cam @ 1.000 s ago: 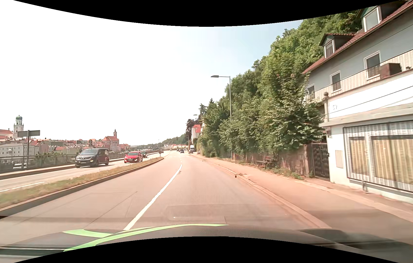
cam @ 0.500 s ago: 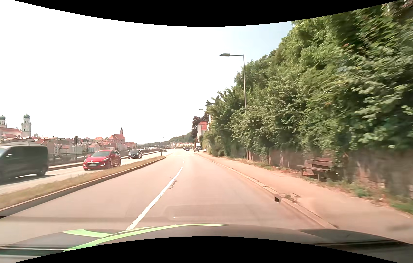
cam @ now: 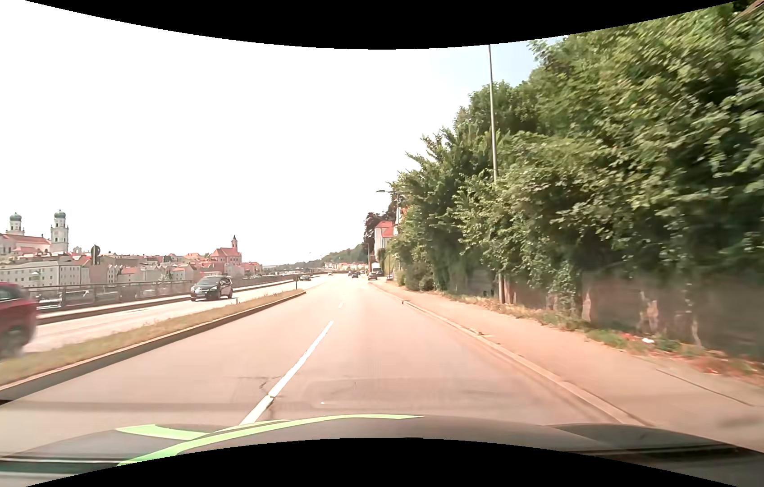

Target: Follow the waypoints while adhering to traffic rules and regulations

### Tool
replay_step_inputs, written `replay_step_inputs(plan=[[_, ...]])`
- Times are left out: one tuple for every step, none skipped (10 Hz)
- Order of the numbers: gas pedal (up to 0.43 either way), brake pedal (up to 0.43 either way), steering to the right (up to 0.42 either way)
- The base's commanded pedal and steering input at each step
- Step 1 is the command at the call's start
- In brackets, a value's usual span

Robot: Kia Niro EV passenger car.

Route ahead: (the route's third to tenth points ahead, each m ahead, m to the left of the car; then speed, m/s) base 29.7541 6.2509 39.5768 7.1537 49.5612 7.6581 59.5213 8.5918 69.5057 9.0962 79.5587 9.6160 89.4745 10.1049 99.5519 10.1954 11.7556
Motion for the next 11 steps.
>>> replay_step_inputs(plan=[[0.087, 0.000, -0.012], [0.079, 0.000, -0.012], [0.079, 0.000, -0.011], [0.067, 0.000, -0.012], [0.059, 0.000, -0.011], [0.047, 0.000, -0.011], [0.047, 0.000, -0.011], [0.047, 0.000, -0.011], [0.047, 0.000, -0.011], [0.047, 0.000, -0.011], [0.047, 0.000, -0.011]])
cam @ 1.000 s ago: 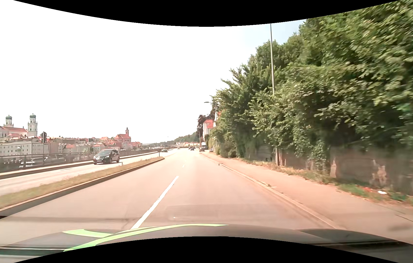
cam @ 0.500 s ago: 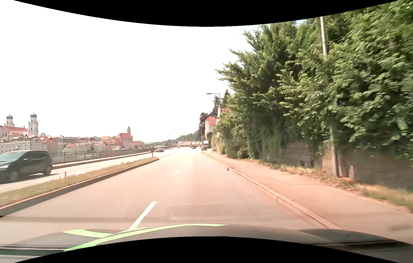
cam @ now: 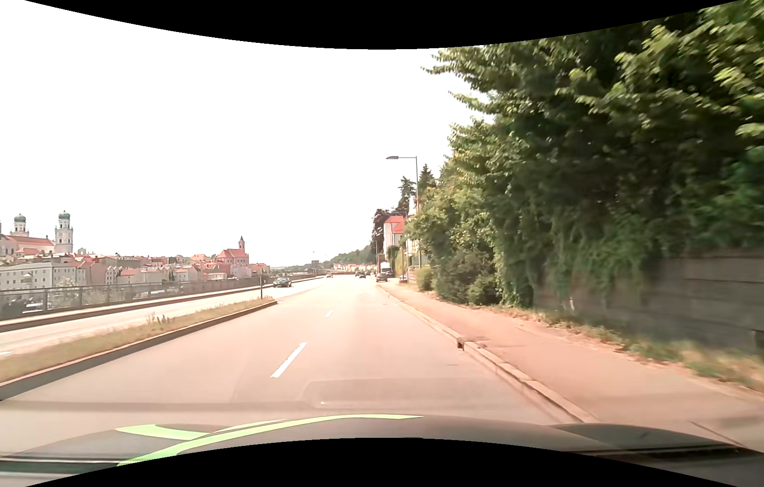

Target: Follow the waypoints while adhering to traffic rules and regulations

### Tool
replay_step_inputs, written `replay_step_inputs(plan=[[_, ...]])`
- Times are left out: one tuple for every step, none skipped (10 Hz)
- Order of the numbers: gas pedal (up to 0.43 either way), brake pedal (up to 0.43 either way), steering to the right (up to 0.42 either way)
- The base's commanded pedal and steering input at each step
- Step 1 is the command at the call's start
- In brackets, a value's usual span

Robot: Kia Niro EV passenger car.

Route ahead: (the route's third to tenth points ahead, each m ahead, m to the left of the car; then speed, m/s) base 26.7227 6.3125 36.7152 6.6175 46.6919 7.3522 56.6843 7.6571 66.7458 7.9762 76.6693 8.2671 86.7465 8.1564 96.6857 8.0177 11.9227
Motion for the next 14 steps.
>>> replay_step_inputs(plan=[[0.047, 0.000, -0.011], [0.047, 0.000, -0.011], [0.047, 0.000, -0.015], [0.047, 0.000, -0.020], [0.047, 0.000, -0.022], [0.047, 0.000, -0.021], [0.047, 0.000, -0.020], [0.047, 0.000, -0.020], [0.047, 0.000, -0.018], [0.047, 0.000, -0.015], [0.047, 0.000, -0.013], [0.047, 0.000, -0.011], [0.047, 0.000, -0.010], [0.047, 0.000, -0.009]])
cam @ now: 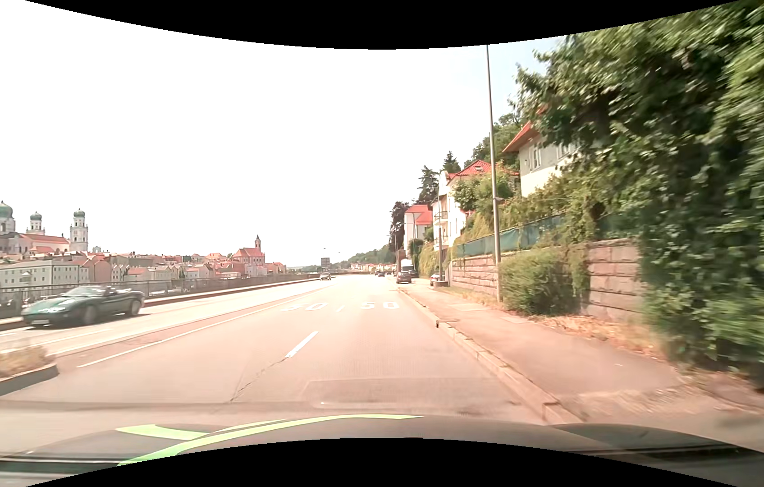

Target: Follow the waypoints while adhering to traffic rules and regulations

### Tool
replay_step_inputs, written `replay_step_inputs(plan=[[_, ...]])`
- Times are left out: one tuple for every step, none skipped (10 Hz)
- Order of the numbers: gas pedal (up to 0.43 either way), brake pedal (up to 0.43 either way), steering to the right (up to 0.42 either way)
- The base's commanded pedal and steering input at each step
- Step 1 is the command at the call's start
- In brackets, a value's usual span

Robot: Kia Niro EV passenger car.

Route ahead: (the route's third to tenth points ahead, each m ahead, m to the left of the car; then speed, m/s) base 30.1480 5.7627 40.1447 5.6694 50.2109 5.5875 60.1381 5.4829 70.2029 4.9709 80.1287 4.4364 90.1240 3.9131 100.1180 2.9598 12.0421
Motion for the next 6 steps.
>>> replay_step_inputs(plan=[[0.047, 0.000, -0.009], [0.047, 0.000, -0.007], [0.047, 0.000, -0.006], [0.047, 0.000, -0.004], [0.047, 0.000, -0.003], [0.047, 0.000, -0.003]])
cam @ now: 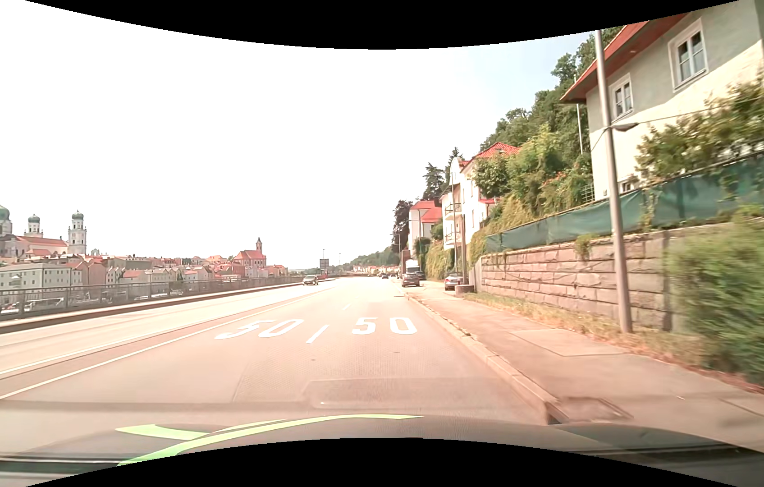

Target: Follow the waypoints while adhering to traffic rules and regulations

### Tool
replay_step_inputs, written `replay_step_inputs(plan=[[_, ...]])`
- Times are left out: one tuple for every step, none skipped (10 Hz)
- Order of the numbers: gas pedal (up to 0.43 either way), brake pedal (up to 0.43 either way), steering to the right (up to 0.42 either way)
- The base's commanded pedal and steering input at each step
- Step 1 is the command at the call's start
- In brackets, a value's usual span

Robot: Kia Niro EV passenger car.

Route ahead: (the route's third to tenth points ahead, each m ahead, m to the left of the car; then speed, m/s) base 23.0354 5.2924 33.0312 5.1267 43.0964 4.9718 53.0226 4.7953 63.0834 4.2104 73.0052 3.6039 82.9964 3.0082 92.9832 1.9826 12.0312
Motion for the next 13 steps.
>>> replay_step_inputs(plan=[[0.047, 0.000, -0.004], [0.047, 0.000, -0.003], [0.047, 0.000, -0.003], [0.047, 0.000, -0.003], [0.059, 0.000, -0.003], [0.059, 0.000, -0.003], [0.059, 0.000, -0.003], [0.059, 0.000, -0.003], [0.067, 0.000, -0.003], [0.067, 0.000, -0.003], [0.067, 0.000, -0.003], [0.067, 0.000, -0.002], [0.067, 0.000, -0.003]])
